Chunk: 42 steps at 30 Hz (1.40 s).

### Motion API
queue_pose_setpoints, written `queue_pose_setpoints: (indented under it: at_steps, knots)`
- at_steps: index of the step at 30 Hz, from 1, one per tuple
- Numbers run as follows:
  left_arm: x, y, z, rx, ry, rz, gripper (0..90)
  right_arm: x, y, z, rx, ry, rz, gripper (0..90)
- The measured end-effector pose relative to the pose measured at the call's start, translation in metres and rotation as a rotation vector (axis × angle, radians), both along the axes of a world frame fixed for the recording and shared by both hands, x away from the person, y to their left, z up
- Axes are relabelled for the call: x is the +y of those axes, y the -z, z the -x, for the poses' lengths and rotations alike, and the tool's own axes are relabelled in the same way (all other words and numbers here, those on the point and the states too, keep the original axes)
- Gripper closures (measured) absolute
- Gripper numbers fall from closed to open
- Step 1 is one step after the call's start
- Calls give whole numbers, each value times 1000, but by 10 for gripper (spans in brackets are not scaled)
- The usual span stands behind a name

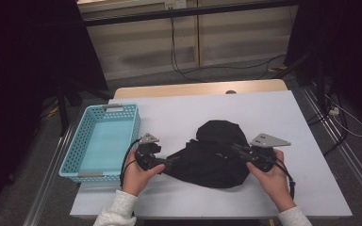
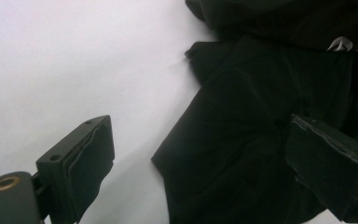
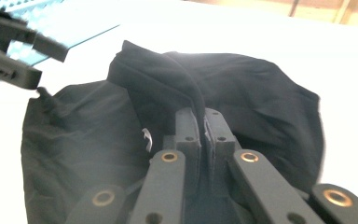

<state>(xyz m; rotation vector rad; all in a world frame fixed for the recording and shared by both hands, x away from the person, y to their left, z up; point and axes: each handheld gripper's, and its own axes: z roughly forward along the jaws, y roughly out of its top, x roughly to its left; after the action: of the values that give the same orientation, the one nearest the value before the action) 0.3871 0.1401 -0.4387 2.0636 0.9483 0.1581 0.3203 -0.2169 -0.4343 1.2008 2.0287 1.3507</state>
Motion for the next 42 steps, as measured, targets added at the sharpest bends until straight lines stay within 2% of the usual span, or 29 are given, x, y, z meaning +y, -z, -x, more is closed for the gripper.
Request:
queue_pose_setpoints:
  at_steps: [4,6,19,23,24,26,28,30,33,35,37,39,42]
  knots:
    - [-7,0,-2,1,11,2,86,-21,1,5,5,53,-33,862]
    - [-10,0,-4,3,20,4,87,-28,3,8,12,72,-33,861]
    - [-32,3,-13,2,74,14,92,-59,22,25,101,154,94,856]
    - [-37,8,-15,9,76,9,96,-66,25,28,130,175,110,852]
    - [-38,8,-15,5,77,9,99,-67,25,29,126,167,102,836]
    - [-38,9,-16,3,78,4,108,-66,23,31,107,124,95,738]
    - [-39,10,-18,-6,75,8,115,-64,19,32,88,115,99,681]
    - [-40,10,-19,-14,71,15,125,-59,15,32,69,100,92,548]
    - [-42,12,-22,-16,68,9,126,-51,8,33,35,68,91,452]
    - [-45,14,-25,-18,73,-2,131,-44,5,32,32,54,89,344]
    - [-49,18,-27,-16,76,-6,135,-37,1,31,16,37,108,334]
    - [-53,21,-28,-10,95,-6,148,-30,-2,30,5,21,102,304]
    - [-60,26,-32,17,107,26,190,-22,-4,27,-2,4,114,278]
